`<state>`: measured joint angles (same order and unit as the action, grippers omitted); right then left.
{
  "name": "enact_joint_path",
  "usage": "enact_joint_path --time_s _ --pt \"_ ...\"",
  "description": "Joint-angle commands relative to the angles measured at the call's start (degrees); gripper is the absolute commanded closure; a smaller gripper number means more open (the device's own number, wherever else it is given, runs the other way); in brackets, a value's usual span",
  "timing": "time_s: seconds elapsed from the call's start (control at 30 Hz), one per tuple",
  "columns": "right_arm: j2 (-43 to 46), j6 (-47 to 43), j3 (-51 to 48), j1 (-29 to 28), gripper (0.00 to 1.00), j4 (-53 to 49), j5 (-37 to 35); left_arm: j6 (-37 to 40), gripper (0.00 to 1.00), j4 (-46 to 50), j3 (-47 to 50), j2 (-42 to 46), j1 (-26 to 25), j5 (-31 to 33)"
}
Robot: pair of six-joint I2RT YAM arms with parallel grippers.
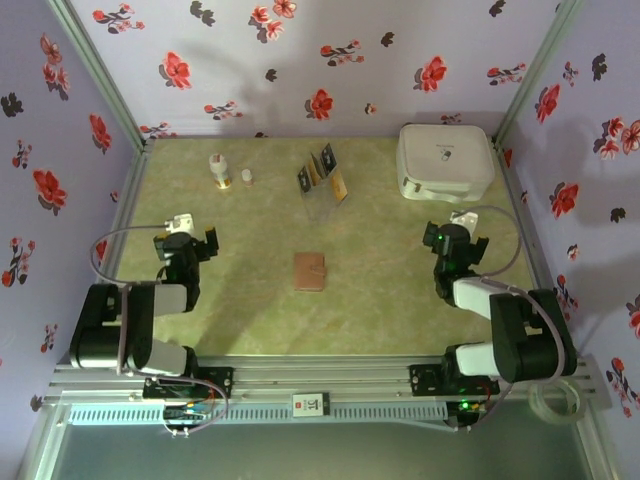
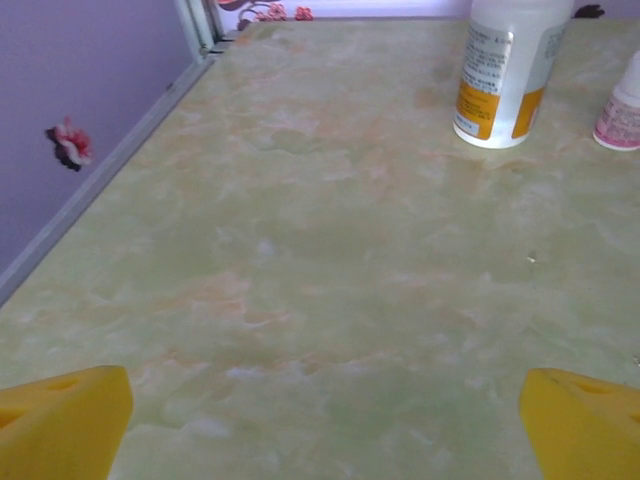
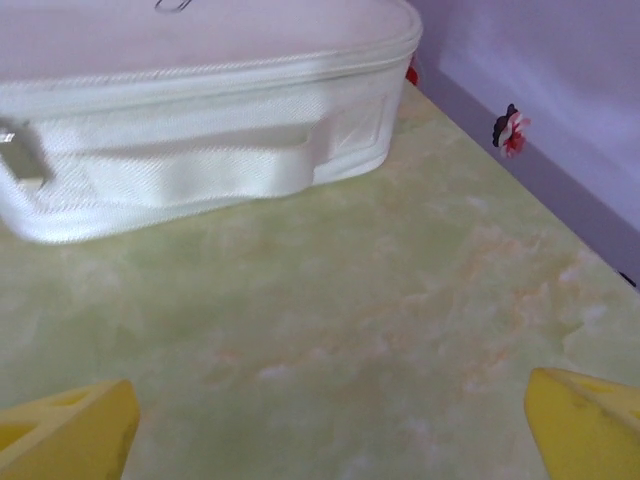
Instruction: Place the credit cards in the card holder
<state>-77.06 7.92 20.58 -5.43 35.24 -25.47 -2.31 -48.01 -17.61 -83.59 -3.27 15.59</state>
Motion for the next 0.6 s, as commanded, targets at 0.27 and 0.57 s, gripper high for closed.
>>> enact_joint_path --time_s 0.27,0.57 --pt "-11.4 -2.5 3.5 7.0 0.01 10.0 23.7 3.4 0.0 -4.5 -4.1 -4.8 1.2 -6.9" --pt "-11.5 -1.8 1.6 5.2 0.01 14.1 14.8 -1.3 0.0 -5.0 -4.0 -5.1 1.7 2.0"
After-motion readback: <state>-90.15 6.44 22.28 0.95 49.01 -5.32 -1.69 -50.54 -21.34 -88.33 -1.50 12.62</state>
